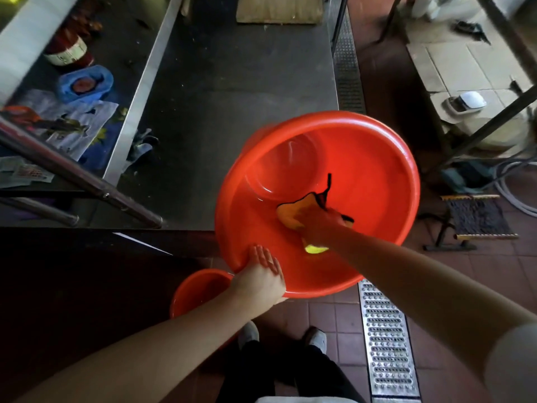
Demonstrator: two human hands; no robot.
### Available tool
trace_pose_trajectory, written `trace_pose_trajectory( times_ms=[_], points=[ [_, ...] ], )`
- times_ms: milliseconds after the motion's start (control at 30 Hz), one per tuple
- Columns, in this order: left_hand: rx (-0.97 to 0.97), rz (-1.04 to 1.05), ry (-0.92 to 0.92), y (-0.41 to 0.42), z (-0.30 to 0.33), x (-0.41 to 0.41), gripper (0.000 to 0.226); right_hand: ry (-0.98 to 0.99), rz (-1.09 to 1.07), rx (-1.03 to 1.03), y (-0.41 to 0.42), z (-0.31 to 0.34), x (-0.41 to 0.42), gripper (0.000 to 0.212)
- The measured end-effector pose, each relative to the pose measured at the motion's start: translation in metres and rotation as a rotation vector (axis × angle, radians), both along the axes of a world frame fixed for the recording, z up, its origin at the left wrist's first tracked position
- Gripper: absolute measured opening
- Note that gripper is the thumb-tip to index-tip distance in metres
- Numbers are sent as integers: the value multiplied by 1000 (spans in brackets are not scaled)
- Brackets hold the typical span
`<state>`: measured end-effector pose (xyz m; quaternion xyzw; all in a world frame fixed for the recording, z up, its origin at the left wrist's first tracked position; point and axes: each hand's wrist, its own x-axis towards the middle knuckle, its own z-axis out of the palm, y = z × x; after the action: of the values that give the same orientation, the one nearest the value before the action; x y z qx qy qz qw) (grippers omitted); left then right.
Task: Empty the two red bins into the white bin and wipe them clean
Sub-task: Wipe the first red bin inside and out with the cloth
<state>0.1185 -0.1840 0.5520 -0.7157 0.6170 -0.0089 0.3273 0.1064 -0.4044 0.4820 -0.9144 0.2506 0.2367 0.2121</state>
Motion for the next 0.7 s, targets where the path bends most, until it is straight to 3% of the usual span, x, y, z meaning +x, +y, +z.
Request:
trace_pose_trajectory(
  times_ms=[100, 133, 233, 367, 500, 600, 700],
  points=[
    [26, -71, 42, 1, -3, 3, 49, 109, 38, -146, -5, -6, 13, 12],
    [48, -70, 62, 1, -4, 3, 51, 126, 92, -163, -3, -10, 16, 13],
    [82, -16, 13, -2, 0, 5, 55, 42, 150, -206, 2, -11, 28, 48],
    [29, -2, 56, -6, 11, 7, 54, 164, 187, -192, 17, 2, 8, 39],
    [22, 32, 143, -12, 15, 3, 51, 154, 310, -208, 41, 29, -52, 68],
    [12, 55, 151, -13, 14, 1, 49, 139, 275, -102, 50, 53, -88, 68],
    [66, 73, 136, -15, 11, -1, 64, 120, 406, -212, 55, 60, -96, 79]
  ],
)
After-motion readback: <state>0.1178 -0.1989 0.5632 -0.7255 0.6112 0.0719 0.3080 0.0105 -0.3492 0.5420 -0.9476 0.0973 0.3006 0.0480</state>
